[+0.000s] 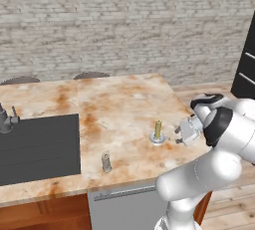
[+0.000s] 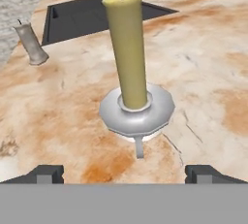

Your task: Pick the candle and candle from the dining table and place them in the open cabinet. Close the cabinet after placing the objects.

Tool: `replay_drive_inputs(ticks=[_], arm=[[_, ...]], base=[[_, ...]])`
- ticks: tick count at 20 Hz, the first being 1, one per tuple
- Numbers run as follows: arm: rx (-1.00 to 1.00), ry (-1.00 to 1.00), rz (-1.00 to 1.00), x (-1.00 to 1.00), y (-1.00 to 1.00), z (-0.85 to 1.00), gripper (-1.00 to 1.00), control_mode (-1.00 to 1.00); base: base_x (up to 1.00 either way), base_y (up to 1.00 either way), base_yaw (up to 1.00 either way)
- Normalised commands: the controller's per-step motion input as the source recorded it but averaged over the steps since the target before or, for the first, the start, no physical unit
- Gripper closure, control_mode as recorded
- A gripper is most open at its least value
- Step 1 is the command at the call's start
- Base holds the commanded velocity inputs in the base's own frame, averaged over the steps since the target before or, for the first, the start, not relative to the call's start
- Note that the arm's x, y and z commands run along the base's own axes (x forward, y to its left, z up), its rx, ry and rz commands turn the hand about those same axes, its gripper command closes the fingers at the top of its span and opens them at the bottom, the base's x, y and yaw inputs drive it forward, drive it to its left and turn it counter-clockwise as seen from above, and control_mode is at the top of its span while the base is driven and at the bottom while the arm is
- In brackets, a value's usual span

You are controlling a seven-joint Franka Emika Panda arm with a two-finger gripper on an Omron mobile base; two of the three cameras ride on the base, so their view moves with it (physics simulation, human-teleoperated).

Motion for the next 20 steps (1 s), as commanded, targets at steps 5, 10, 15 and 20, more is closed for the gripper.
replay_drive_inputs(ticks=[5,10,15,20], arm=[[0.00,0.00,-0.01,0.21,0.13,-0.02,-1.00,-1.00],[0.00,-0.06,0.02,0.04,0.00,-0.19,-1.00,-1.00],[0.00,-0.08,0.03,0.00,0.00,-0.23,-1.00,-1.00],[0.00,-0.03,0.05,0.10,0.00,-0.05,-1.00,-1.00]], base=[[0.00,0.00,0.00],[0.00,0.00,0.00],[0.00,0.00,0.00],[0.00,0.00,0.00]])
